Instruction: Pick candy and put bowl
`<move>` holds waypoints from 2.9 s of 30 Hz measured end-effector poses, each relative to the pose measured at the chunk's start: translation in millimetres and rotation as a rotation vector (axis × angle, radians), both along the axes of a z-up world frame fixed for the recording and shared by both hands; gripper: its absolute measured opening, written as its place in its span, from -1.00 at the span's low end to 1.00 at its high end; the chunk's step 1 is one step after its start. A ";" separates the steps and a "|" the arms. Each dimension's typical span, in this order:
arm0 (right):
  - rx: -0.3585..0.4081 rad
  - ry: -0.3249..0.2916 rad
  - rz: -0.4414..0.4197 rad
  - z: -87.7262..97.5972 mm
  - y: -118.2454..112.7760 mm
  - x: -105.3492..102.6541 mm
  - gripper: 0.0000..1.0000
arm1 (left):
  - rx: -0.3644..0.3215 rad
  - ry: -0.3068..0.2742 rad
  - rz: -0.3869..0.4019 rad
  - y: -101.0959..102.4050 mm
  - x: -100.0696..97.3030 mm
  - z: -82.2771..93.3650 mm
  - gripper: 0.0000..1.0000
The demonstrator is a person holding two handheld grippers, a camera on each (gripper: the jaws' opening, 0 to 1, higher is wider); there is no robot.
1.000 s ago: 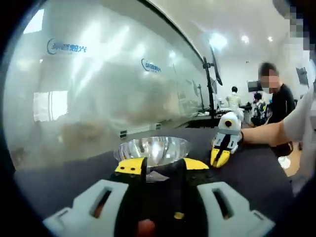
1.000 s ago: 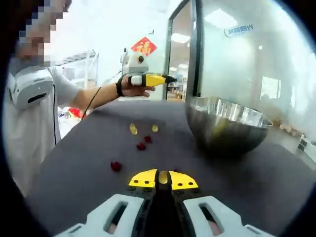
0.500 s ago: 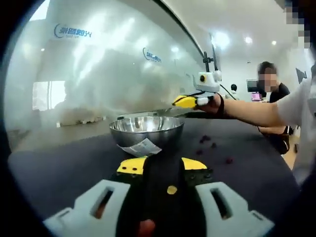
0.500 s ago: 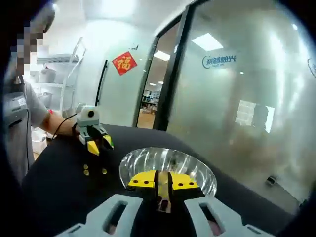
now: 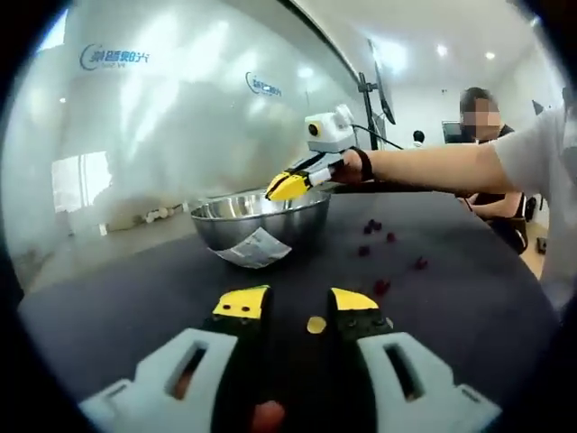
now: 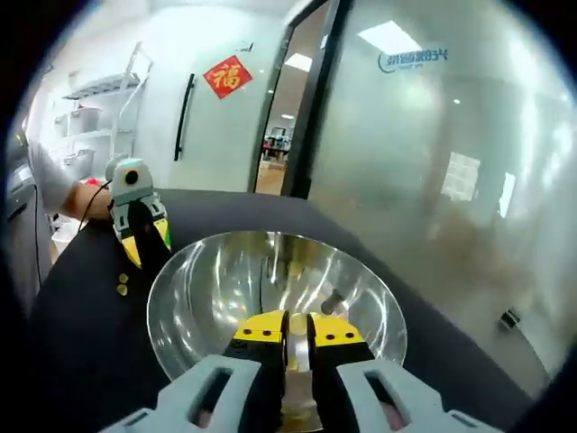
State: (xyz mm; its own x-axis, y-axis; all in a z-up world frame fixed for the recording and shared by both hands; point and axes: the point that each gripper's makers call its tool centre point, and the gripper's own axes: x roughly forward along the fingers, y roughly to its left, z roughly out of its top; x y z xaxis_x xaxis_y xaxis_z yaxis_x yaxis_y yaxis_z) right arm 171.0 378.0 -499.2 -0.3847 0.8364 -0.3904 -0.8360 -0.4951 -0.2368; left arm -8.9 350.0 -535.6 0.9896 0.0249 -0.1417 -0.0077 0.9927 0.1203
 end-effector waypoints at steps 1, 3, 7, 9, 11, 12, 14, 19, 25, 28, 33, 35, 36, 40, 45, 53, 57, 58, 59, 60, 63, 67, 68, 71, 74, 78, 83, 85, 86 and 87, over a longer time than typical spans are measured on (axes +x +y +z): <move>-0.006 0.002 0.002 -1.5 0.4 -0.9 -0.91 | 0.001 0.003 0.000 0.2 0.2 -0.8 -0.62; -0.011 -0.009 0.003 -4.2 0.3 -2.1 -0.91 | 0.004 0.011 0.004 0.9 0.8 -3.1 -0.62; -0.027 -0.018 0.012 -9.0 -0.3 -2.5 -0.91 | 0.004 0.023 0.001 0.7 2.3 -6.9 -0.62; -0.033 -0.011 0.029 -10.4 -2.3 -4.6 -0.88 | 0.004 0.026 0.000 0.1 2.9 -8.0 -0.62; -0.046 -0.011 0.037 -12.1 -4.4 -5.4 -0.79 | 0.001 0.029 -0.002 0.0 3.9 -9.5 -0.62; -0.046 -0.009 0.037 -11.9 -4.9 -4.1 -0.75 | 0.002 0.033 0.001 0.5 4.6 -10.6 -0.62; -0.046 -0.004 0.035 -10.9 -5.7 -2.3 -0.74 | 0.008 0.031 0.001 0.6 5.0 -10.0 -0.64; 0.066 0.102 0.042 21.0 -17.8 -5.9 -0.74 | -0.001 0.052 0.005 2.2 5.2 -14.8 -0.63; 0.175 0.169 0.062 49.8 -56.3 -5.7 -0.74 | 0.014 0.088 -0.019 -3.9 8.3 -23.8 -0.58; 0.199 0.176 0.065 54.8 -76.0 -3.2 -0.74 | 0.008 0.107 -0.026 -9.0 11.2 -26.9 -0.59; 0.237 0.198 0.073 55.7 -109.6 -3.0 -0.74 | 0.017 0.137 -0.022 -10.7 13.3 -33.2 -0.61; 0.243 0.215 0.071 51.1 -122.4 -3.2 -0.74 | 0.017 0.152 -0.025 -12.4 13.7 -36.0 -0.63; 0.244 0.221 0.070 46.9 -127.6 -3.6 -0.74 | 0.017 0.162 -0.026 -13.4 14.0 -38.0 -0.64; 0.217 0.220 0.058 21.2 -144.2 -1.9 -0.74 | 0.014 0.178 -0.038 -14.9 17.7 -39.0 -0.69; 0.211 0.250 0.045 5.6 -152.6 1.6 -0.75 | -0.018 0.202 -0.037 -14.3 20.2 -42.1 -0.85; 0.204 0.270 0.056 -3.0 -149.3 -3.9 -0.75 | -0.011 0.209 -0.048 -17.1 19.4 -43.1 -0.96; 0.170 0.253 0.066 -16.4 -148.3 -8.3 -0.75 | -0.015 0.205 -0.044 -16.4 19.4 -42.1 -0.98; 0.161 0.248 0.067 -19.7 -148.2 -9.0 -0.75 | -0.071 0.162 -0.063 -21.4 20.9 -35.6 -0.98; 0.155 0.243 0.065 -22.6 -147.9 -8.9 -0.75 | -0.092 0.143 -0.052 -18.6 20.2 -30.4 -0.98; 0.150 0.238 0.064 -24.9 -147.8 -8.3 -0.75 | -0.096 0.118 -0.039 -15.5 20.6 -23.4 -0.98; 0.135 0.226 0.068 -29.7 -149.2 -10.0 -0.75 | -0.138 0.051 -0.030 -11.2 22.3 -2.1 -0.98; 0.128 0.220 0.069 -32.6 -150.4 -9.5 -0.75 | -0.073 0.007 -0.022 -9.0 33.5 31.1 -0.98; 0.127 0.222 0.068 -33.4 -150.9 -9.0 -0.75 | -0.070 -0.011 -0.023 -8.0 36.1 41.6 -0.98; 0.112 0.212 0.064 -38.7 -153.0 -6.1 -0.75 | -0.048 -0.058 -0.009 0.2 48.1 73.2 -0.98; 0.108 0.217 0.062 -40.1 -153.7 -3.8 -0.75 | -0.068 -0.082 -0.001 14.1 65.4 95.1 -0.98; 0.108 0.213 0.060 -41.0 -153.4 -2.7 -0.75 | -0.117 -0.076 0.012 32.2 93.4 101.0 -0.98; 0.103 0.205 0.067 -42.4 -155.1 -3.8 -0.75 | -0.066 -0.007 0.050 46.8 127.7 80.1 -0.97; 0.104 0.203 0.066 -42.4 -155.5 -2.7 -0.75 | -0.091 -0.005 0.055 48.6 136.7 74.0 -0.97; 0.106 0.205 0.066 -41.9 -155.8 -2.6 -0.75 | -0.090 -0.003 0.053 47.7 140.7 71.5 -0.97; 0.108 0.206 0.066 -41.6 -156.0 -2.3 -0.75 | -0.077 0.010 0.054 46.2 143.7 67.1 -0.97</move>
